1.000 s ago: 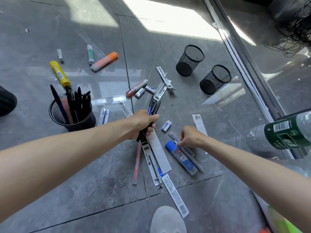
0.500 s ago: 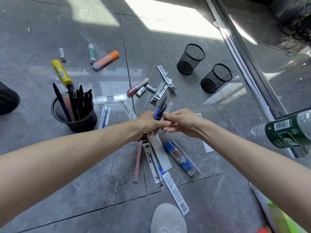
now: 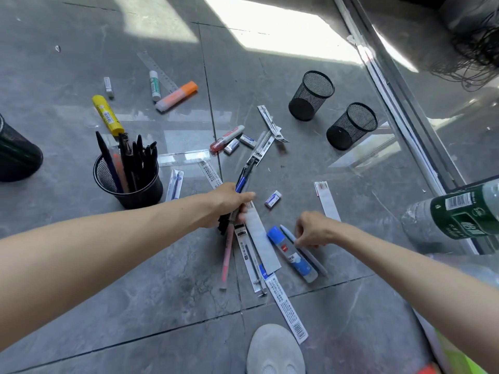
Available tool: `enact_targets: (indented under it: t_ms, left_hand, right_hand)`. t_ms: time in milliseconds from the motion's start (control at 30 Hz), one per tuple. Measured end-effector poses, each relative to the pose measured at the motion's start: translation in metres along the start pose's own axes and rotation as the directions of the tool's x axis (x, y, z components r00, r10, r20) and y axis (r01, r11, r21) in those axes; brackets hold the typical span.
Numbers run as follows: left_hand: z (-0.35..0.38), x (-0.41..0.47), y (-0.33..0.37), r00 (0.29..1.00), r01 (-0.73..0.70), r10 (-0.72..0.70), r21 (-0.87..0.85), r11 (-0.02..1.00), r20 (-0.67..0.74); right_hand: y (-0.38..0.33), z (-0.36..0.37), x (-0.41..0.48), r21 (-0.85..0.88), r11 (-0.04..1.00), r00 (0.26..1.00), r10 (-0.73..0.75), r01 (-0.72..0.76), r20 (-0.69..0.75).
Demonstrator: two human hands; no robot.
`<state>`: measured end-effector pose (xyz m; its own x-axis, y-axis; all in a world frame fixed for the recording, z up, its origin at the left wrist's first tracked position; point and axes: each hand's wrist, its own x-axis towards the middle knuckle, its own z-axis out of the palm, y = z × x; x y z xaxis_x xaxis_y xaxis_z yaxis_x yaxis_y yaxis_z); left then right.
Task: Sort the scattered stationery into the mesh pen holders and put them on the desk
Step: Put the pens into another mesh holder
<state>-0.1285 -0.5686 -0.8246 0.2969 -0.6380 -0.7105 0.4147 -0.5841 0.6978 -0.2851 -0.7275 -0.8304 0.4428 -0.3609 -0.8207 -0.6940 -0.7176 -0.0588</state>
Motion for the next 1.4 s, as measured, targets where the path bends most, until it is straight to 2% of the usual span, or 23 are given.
enact_targets:
  t_ms: [100,133,200,267,367,433,500,533,567,633,700,767,833,933,1000,1100,1133,1167,1233,1300,1333,1367,1400]
  left_hand:
    - [-0.005,0.001,-0.002,0.997,-0.018,0.019,0.018,1.000,-0.074]
    - [-0.007,0.000,-0.001,0.994,-0.040,0.043,0.042,0.998,-0.096]
    - [-0.010,-0.003,0.001,0.990,-0.085,0.091,0.062,0.994,-0.105]
    - [-0.013,-0.007,0.004,0.986,-0.137,0.143,0.074,0.988,-0.089]
    - [-0.014,-0.016,0.010,0.979,-0.195,0.198,0.067,0.979,-0.047]
    - [-0.017,-0.020,0.011,0.976,-0.206,0.210,0.061,0.977,-0.056]
    - [-0.023,-0.025,0.009,0.978,-0.195,0.198,0.057,0.979,-0.062]
    - [-0.027,-0.027,0.007,0.980,-0.185,0.188,0.053,0.981,-0.059]
    - [-0.031,-0.029,0.005,0.982,-0.174,0.177,0.058,0.983,-0.060]
    - [-0.039,-0.032,0.001,0.983,-0.143,0.152,0.088,0.986,-0.107]
    - [-0.047,-0.035,0.000,0.973,-0.116,0.130,0.082,0.990,-0.190]
    - [-0.054,-0.037,-0.001,0.960,-0.108,0.115,0.042,0.993,-0.257]
    - [-0.059,-0.037,-0.002,0.946,-0.093,0.105,0.054,0.994,-0.307]
    - [-0.060,-0.038,-0.004,0.945,-0.068,0.088,0.074,0.995,-0.315]
    - [-0.057,-0.040,-0.005,0.962,-0.067,0.066,0.003,0.998,-0.263]
    - [-0.054,-0.044,-0.008,0.977,-0.085,0.083,0.002,0.996,-0.194]
    - [-0.054,-0.045,-0.009,0.978,-0.095,0.104,0.054,0.994,-0.182]
    - [-0.054,-0.046,-0.009,0.977,-0.110,0.125,0.098,0.989,-0.170]
    - [-0.055,-0.048,-0.009,0.975,-0.140,0.155,0.102,0.985,-0.157]
    - [-0.060,-0.049,-0.006,0.966,-0.188,0.195,0.058,0.980,-0.170]
    - [-0.063,-0.050,-0.003,0.957,-0.217,0.221,0.043,0.975,-0.187]
    - [-0.065,-0.051,-0.001,0.947,-0.246,0.249,0.037,0.968,-0.201]
    - [-0.067,-0.053,0.002,0.938,-0.278,0.279,0.033,0.960,-0.204]
  right_hand:
    - [-0.007,-0.008,0.002,-0.074,0.997,0.987,0.002,-0.014,-0.160]
    - [-0.011,-0.014,0.001,-0.019,1.000,0.974,0.000,-0.004,-0.227]
    - [-0.027,-0.032,-0.003,0.210,0.975,0.944,0.002,0.071,-0.329]
    - [-0.050,-0.049,-0.011,0.478,0.855,0.933,-0.022,0.203,-0.359]
    - [-0.085,-0.061,-0.019,0.782,0.560,0.961,-0.132,0.275,-0.243]
    - [-0.098,-0.058,-0.020,0.850,0.452,0.960,-0.197,0.270,-0.201]
    - [-0.104,-0.053,-0.019,0.893,0.347,0.950,-0.221,0.287,-0.219]
    - [-0.106,-0.050,-0.019,0.892,0.328,0.941,-0.235,0.311,-0.242]
    - [-0.107,-0.046,-0.018,0.863,0.361,0.928,-0.255,0.353,-0.273]
    - [-0.110,-0.036,-0.017,0.698,0.555,0.892,-0.293,0.452,-0.344]
    - [-0.112,-0.020,-0.014,0.409,0.762,0.845,-0.334,0.503,-0.417]
    - [-0.112,-0.004,-0.012,0.040,0.859,0.791,-0.451,0.511,-0.414]
    - [-0.113,0.010,-0.014,-0.285,0.802,0.762,-0.592,0.525,-0.264]
    - [-0.115,0.027,-0.010,-0.618,0.512,0.633,-0.774,0.597,-0.030]
    - [-0.117,0.035,-0.007,-0.719,0.324,0.513,-0.857,0.615,0.053]
    - [-0.116,0.045,-0.003,-0.743,0.191,0.389,-0.916,0.641,0.099]
    - [-0.115,0.046,-0.002,-0.722,0.205,0.375,-0.924,0.661,0.081]
    - [-0.114,0.045,-0.002,-0.678,0.277,0.401,-0.916,0.681,0.029]
    - [-0.115,0.035,-0.005,-0.523,0.538,0.504,-0.835,0.661,-0.220]
    - [-0.119,0.019,-0.009,-0.205,0.767,0.622,-0.621,0.608,-0.476]
    - [-0.123,0.009,-0.011,0.052,0.795,0.683,-0.482,0.604,-0.549]
    - [-0.127,-0.003,-0.014,0.333,0.731,0.751,-0.359,0.595,-0.554]
    - [-0.132,-0.014,-0.017,0.569,0.605,0.821,-0.300,0.557,-0.485]
